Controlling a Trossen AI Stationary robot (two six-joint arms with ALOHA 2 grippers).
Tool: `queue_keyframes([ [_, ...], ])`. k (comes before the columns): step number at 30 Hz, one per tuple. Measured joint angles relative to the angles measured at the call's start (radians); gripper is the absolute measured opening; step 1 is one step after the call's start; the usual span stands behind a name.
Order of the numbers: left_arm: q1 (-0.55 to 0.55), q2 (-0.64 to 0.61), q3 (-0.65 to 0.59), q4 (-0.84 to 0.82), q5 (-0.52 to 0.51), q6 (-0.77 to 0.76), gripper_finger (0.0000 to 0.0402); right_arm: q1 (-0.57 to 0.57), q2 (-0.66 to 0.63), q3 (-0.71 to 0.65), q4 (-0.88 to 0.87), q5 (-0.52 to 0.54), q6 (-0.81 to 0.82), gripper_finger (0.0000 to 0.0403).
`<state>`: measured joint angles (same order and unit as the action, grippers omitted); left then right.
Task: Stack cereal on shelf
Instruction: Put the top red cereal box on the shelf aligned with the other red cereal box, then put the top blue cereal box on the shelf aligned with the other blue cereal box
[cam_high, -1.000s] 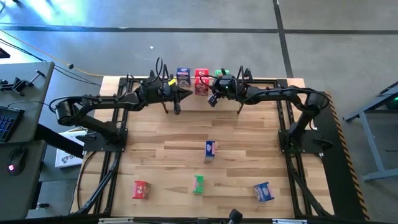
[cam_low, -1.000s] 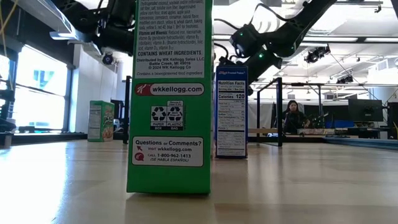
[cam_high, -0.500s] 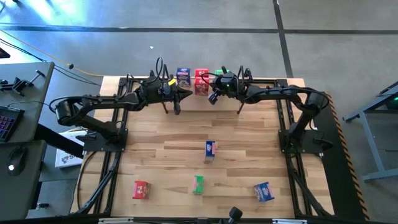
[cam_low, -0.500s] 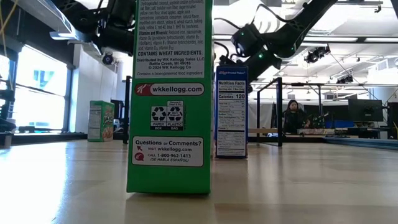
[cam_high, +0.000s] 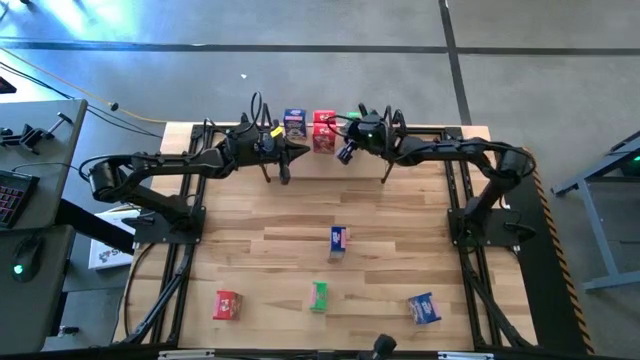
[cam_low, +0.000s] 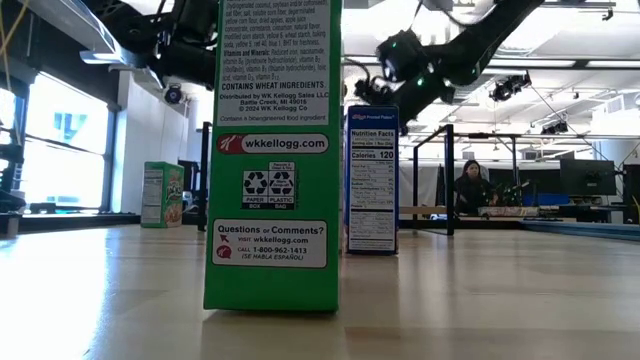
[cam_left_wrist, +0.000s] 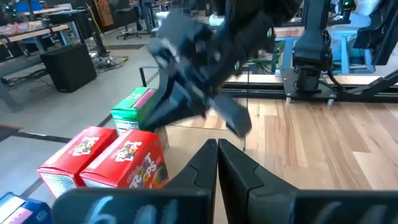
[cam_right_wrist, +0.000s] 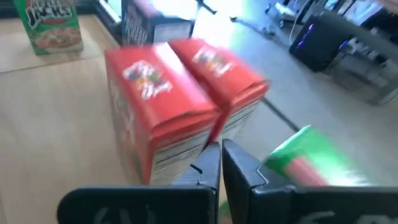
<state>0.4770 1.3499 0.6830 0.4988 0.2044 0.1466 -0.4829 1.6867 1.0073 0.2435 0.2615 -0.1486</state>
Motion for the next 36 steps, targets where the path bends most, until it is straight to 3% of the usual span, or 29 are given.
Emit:
queue_keyframes([
  [8,-0.049,0.021,0.001,0.052,0.075,-0.023,0.0005,0.093,-0.225,0.000,-0.288,0.001,0.024,0.0004],
  [13,-0.103,0.029,0.001,0.084,0.082,0.012,0.0005,0.227,-0.314,0.000,-0.471,-0.002,0.165,0.0004],
  [19,-0.136,0.029,0.004,0.017,0.221,0.056,0.0005,0.408,-0.367,-0.021,-0.605,-0.004,0.313,0.0004],
  [22,-0.152,0.029,0.016,-0.127,0.255,0.058,0.0005,0.505,-0.378,-0.107,-0.552,-0.041,0.378,0.0004],
  [26,-0.186,0.029,0.018,-0.225,0.254,0.090,0.0005,0.613,-0.384,-0.252,-0.352,-0.151,0.488,0.0004],
  [32,-0.231,0.051,0.019,-0.231,0.210,0.075,0.0005,0.746,-0.336,-0.390,0.049,-0.193,0.560,0.0004],
  [36,-0.232,0.083,0.019,-0.205,0.159,0.054,0.0005,0.796,-0.252,-0.379,0.126,-0.186,0.570,0.0004],
])
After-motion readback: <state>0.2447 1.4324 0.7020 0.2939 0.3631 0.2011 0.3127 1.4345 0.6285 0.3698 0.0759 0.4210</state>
